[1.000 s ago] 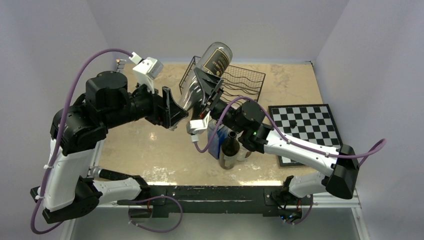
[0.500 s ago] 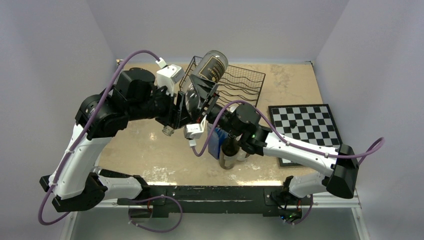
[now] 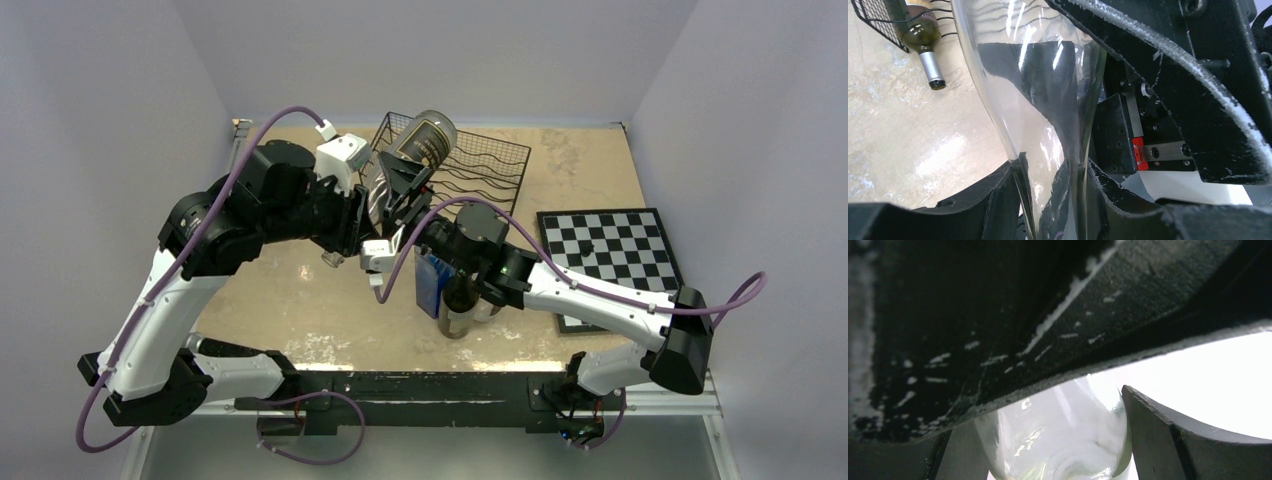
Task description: Put the wine bottle on the wine rack
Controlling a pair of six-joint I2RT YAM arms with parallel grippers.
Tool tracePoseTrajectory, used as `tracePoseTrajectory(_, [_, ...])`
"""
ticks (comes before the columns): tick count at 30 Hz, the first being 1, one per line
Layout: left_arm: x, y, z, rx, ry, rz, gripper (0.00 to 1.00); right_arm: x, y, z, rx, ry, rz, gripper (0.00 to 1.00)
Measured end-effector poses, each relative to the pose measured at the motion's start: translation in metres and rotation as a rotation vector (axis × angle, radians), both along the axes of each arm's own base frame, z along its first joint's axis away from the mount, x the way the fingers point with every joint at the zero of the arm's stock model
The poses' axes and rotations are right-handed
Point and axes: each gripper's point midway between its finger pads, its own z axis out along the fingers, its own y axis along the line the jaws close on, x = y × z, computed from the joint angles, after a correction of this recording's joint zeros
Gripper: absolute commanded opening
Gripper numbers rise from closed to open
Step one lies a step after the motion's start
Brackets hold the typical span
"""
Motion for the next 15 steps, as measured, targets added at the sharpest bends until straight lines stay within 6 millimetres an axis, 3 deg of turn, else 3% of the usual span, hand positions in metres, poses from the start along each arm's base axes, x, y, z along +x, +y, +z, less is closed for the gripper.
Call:
tracePoseTrajectory(8, [0.003,0.004,0.000,0.020,-0.026,0.000,0.00,0.001,0.002,-0.002,-0.018,0.022,-0.006,0.00])
tracePoseTrajectory(15, [0.005,0.012,0.001,0.039,-0.072,0.017,0.00,-0.001,0.008,-0.001,-0.022,-0.003,0.018,0.49])
